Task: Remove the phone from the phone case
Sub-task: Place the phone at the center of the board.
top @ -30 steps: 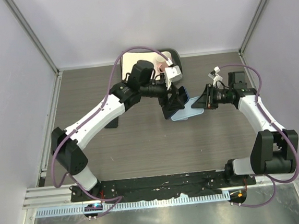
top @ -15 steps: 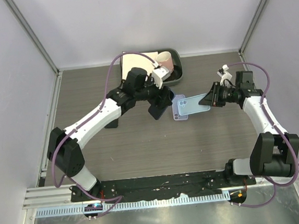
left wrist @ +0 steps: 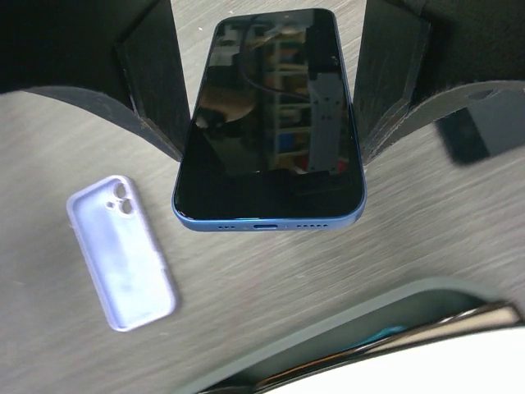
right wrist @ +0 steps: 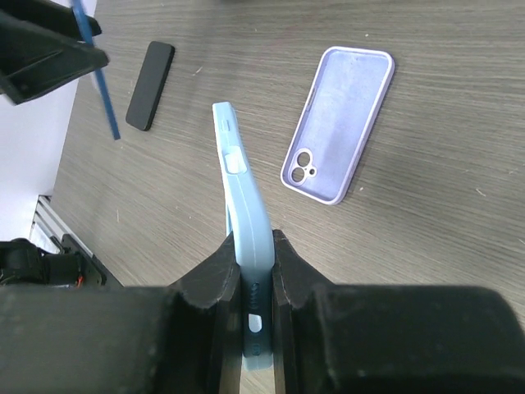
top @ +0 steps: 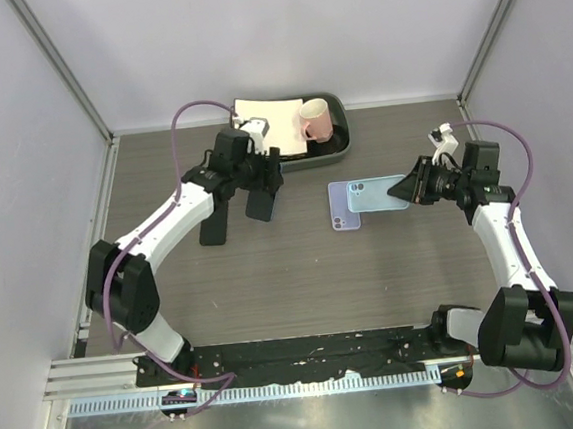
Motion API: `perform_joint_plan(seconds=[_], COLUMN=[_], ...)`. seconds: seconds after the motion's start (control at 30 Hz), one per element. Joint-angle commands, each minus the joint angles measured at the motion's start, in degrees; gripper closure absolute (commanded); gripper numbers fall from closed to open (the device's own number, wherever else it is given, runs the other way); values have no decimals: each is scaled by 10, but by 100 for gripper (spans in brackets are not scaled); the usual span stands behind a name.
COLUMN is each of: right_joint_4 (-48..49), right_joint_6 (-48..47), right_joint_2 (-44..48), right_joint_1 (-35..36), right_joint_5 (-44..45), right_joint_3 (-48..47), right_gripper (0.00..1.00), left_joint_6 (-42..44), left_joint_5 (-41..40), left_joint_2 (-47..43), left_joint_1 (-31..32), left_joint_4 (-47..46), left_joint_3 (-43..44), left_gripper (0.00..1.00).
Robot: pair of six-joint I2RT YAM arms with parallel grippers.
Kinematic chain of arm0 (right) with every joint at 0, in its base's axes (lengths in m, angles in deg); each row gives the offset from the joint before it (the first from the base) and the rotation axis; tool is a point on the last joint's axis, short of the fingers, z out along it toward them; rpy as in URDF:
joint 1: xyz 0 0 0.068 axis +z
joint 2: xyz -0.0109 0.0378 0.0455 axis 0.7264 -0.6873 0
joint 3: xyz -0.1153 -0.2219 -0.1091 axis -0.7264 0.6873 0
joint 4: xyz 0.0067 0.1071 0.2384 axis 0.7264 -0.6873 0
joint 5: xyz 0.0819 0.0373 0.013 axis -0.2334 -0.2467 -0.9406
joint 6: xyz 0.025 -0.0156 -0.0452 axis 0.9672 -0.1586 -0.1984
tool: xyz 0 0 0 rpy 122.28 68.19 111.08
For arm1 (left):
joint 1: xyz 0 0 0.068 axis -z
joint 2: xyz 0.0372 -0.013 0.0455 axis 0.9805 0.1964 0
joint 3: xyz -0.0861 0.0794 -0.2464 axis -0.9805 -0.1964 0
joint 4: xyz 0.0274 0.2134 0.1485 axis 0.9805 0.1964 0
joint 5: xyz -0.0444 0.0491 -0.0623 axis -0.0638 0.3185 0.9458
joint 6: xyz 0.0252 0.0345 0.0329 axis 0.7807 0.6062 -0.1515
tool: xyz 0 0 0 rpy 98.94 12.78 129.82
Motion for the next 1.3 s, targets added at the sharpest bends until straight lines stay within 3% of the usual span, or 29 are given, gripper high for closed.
perform_joint_plan(seconds=[0.0,0.3,0.6,1.27], right_joint_4=[67,123,141,145], right_joint_6=[24,55,54,53], right_joint_2=[41,115,168,189], right_joint_1=[-2,-2,-2,-11], right_joint_5=[-1,3,8,-18], right_joint_3=[14,48,70,80], right_gripper=[99,99,99,99], left_joint_6=[-69,-136,-151,-151], left_joint_5=[-80,-97,-122,-124], left_joint_2=[11,54,116,219], left_joint_1=[-23,-34,-36,-66], left_joint_4=[3,-5,10,25], left_joint_3=[7,-25,-4,53], left_gripper=[100,100,100,98])
